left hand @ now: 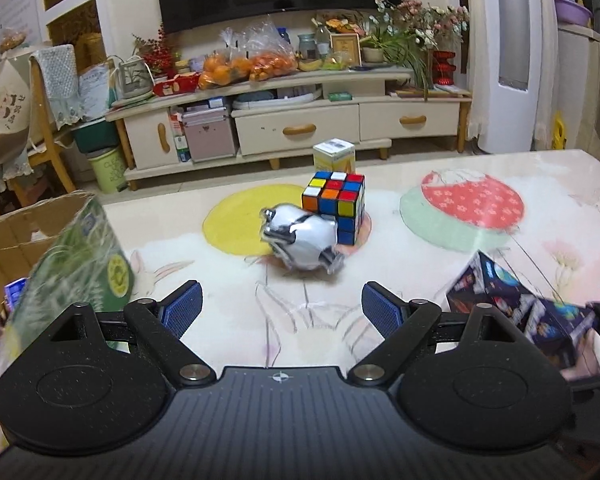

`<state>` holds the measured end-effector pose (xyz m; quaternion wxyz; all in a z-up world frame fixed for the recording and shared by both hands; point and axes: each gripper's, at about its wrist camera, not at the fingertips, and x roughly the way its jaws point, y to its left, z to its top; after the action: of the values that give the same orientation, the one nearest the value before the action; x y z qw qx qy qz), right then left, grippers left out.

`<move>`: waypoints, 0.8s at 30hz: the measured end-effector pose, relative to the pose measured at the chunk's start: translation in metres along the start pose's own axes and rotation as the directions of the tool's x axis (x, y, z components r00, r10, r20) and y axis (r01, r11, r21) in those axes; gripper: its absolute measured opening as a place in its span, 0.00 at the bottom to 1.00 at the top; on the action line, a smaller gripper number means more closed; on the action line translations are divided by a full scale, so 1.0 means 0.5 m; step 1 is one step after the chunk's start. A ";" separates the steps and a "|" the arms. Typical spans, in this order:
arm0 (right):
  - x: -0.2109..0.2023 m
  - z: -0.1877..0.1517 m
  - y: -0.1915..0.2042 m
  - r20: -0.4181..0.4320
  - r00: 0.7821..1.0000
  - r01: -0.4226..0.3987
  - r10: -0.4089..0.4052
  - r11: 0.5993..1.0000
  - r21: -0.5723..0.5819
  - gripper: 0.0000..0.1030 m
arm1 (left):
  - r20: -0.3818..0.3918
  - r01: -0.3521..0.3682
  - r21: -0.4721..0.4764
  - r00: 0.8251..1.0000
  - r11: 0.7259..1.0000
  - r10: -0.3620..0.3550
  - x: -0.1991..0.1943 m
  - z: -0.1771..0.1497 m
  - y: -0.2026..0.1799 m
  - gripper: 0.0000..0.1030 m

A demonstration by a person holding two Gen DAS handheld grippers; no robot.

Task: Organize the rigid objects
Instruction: 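Lift the star-print cube with the right tool while the left tool approaches the white robot toy, then grasp the white robot toy with the left tool while the right tool holds the star-print cube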

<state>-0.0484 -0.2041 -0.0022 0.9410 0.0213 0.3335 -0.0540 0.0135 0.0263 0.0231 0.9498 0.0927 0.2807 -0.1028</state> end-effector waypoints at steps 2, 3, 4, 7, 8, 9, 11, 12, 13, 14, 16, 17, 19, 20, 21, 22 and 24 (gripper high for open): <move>0.005 0.004 -0.003 0.002 1.000 -0.014 0.014 1.000 0.002 0.76 | 0.014 0.012 -0.018 1.000 1.000 -0.011 0.018 0.010 -0.001 1.00; 0.005 0.005 -0.003 0.004 1.000 -0.018 0.018 1.000 -0.002 0.76 | 0.021 0.016 -0.027 1.000 1.000 -0.016 0.028 0.014 -0.003 1.00; 0.006 0.006 -0.003 0.006 1.000 -0.022 0.022 1.000 -0.006 0.76 | 0.029 0.019 -0.032 0.999 0.999 -0.018 0.032 0.017 -0.003 1.00; 0.009 0.009 -0.008 0.003 0.999 -0.041 0.041 0.999 0.006 0.76 | 0.050 0.015 -0.025 0.999 1.000 -0.013 0.071 0.029 -0.012 1.00; 0.011 0.010 -0.010 0.000 0.999 -0.045 0.045 0.999 0.013 0.77 | 0.052 0.012 -0.027 0.999 1.000 -0.011 0.082 0.030 -0.012 1.00; 0.012 0.011 -0.012 -0.002 0.999 -0.047 0.047 0.999 0.019 0.77 | 0.053 0.011 -0.028 0.999 1.000 -0.010 0.097 0.032 -0.013 1.00; 0.016 0.013 -0.017 -0.005 0.999 -0.052 0.052 0.998 0.036 0.77 | 0.050 0.001 -0.018 0.999 1.000 0.000 0.119 0.034 -0.013 1.00; 0.017 0.013 -0.020 -0.009 0.998 -0.057 0.057 0.997 0.044 0.77 | 0.048 -0.002 -0.011 0.999 1.000 0.003 0.132 0.036 -0.015 1.00; 0.018 0.014 -0.022 -0.012 0.998 -0.062 0.063 0.997 0.051 0.78 | 0.045 0.000 -0.005 0.999 1.000 0.000 0.145 0.037 -0.015 1.00; 0.019 0.015 -0.024 -0.013 0.998 -0.066 0.067 0.996 0.057 0.78 | 0.041 0.002 -0.004 0.999 1.000 -0.001 0.157 0.040 -0.014 1.00; 0.020 0.015 -0.025 -0.011 0.997 -0.071 0.072 0.996 0.059 0.79 | 0.034 -0.002 -0.017 0.999 1.000 0.003 0.179 0.043 -0.009 1.00; 0.019 0.015 -0.025 -0.011 0.997 -0.073 0.074 0.996 0.060 0.79 | 0.030 0.000 -0.027 1.000 1.000 0.000 0.188 0.045 -0.006 1.00; 0.020 0.016 -0.026 -0.009 0.997 -0.078 0.079 0.995 0.064 0.79 | 0.018 0.006 -0.039 1.000 0.999 -0.005 0.208 0.050 -0.001 1.00; 0.020 0.017 -0.027 -0.006 0.997 -0.080 0.080 0.994 0.069 0.79 | 0.016 0.009 -0.042 1.000 0.999 -0.008 0.214 0.052 0.000 1.00; 0.019 0.017 -0.030 -0.003 0.997 -0.081 0.082 0.994 0.076 0.79 | 0.014 0.009 -0.041 1.000 0.999 -0.008 0.220 0.054 0.000 1.00; 0.020 0.017 -0.032 -0.001 0.997 -0.082 0.082 0.993 0.081 0.78 | 0.012 0.007 -0.041 1.000 0.999 -0.007 0.223 0.056 0.000 1.00; 0.021 0.020 -0.035 -0.001 0.997 -0.083 0.083 0.993 0.089 0.75 | 0.006 0.010 -0.041 1.000 0.999 -0.010 0.230 0.059 -0.001 1.00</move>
<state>-0.0360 -0.2231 -0.0014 0.9397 0.0770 0.3319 -0.0295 0.1228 0.0022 -0.0161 0.9517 0.0714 0.2804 -0.1022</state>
